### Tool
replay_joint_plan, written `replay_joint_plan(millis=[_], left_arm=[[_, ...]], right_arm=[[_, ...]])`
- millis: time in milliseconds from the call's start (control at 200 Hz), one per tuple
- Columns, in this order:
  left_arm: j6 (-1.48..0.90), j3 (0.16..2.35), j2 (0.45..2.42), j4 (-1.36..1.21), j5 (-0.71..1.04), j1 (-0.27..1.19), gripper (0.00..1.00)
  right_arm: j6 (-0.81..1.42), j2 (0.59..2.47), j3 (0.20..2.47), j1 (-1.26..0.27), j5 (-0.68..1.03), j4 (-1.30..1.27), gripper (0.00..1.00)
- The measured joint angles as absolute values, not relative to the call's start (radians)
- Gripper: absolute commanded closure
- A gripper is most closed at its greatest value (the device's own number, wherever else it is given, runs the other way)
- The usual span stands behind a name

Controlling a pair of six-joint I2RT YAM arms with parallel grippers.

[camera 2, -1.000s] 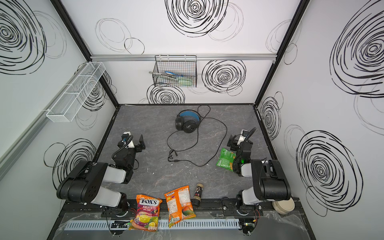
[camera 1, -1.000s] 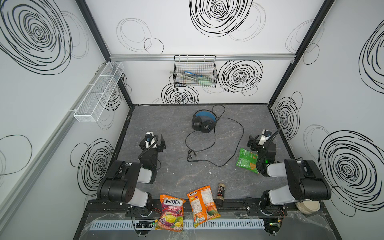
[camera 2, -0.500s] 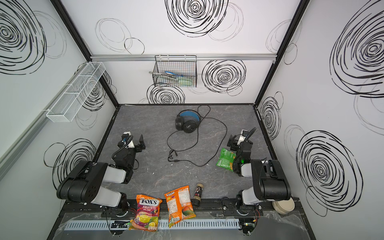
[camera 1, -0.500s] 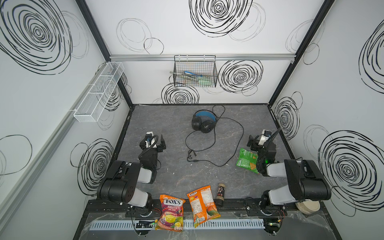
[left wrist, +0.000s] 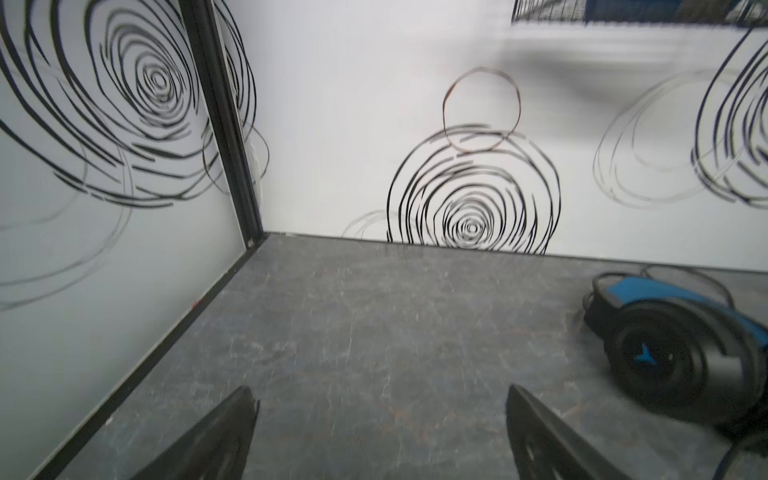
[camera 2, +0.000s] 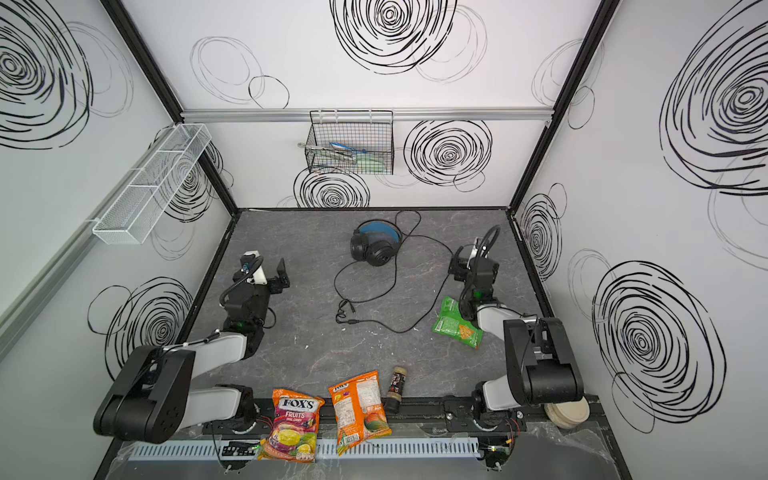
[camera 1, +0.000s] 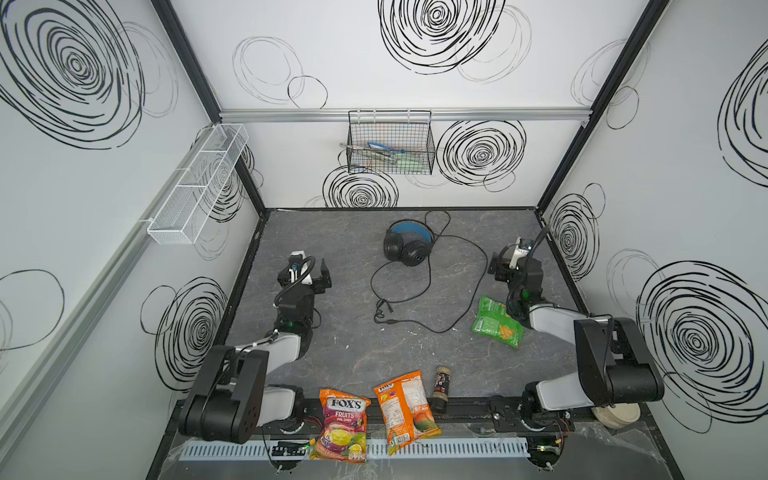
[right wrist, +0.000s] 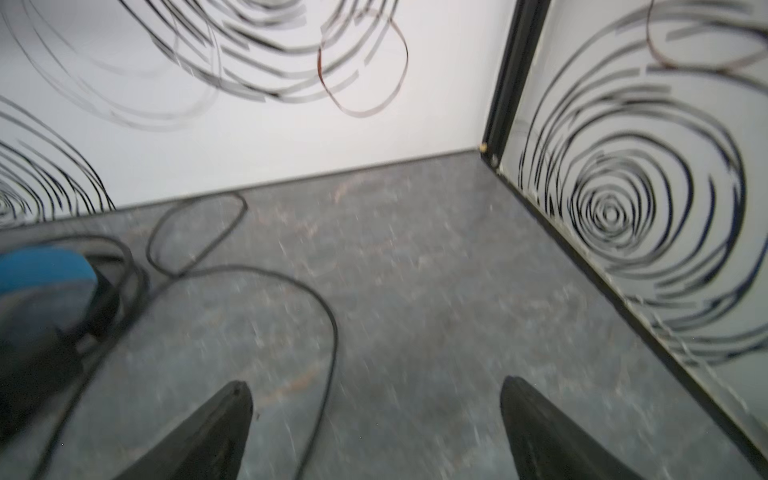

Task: Wrap the headphones
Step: 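Reach the right gripper to the headphone headband while the left gripper approaches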

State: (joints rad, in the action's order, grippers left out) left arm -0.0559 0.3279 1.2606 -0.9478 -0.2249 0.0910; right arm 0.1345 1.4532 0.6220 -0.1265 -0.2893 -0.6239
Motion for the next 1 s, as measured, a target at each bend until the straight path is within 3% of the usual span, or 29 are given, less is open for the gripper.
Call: replay_joint_plan(millis=[140, 315, 420, 655, 1001], left_arm=[[-0.150, 0.499, 1.162, -0.665, -0.208, 0.121, 0.04], [-0.349, 0.735, 1.158, -0.334, -0.073, 0.151, 0.04], [-0.453, 0.819, 1.185, -0.202, 0.010, 0.165, 0.04], [-0.567, 0.783, 1.195, -0.035, 0.125, 0.179, 0.04], [-0.593, 0.714, 1.193, 0.028, 0.177, 0.186, 0.04]], right_arm=[[0.289, 1.568, 0.979, -0.178, -0.336, -0.336, 0.03], [0.500, 1.859, 1.413, -0.215, -0.238, 0.024, 0.03], [0.590, 1.969, 1.504, -0.252, -0.147, 0.160, 0.03], [0.693, 2.208, 1.741, -0.338, 0.010, 0.386, 0.03], [0.698, 2.342, 1.930, -0.374, 0.103, 0.494, 0.00]])
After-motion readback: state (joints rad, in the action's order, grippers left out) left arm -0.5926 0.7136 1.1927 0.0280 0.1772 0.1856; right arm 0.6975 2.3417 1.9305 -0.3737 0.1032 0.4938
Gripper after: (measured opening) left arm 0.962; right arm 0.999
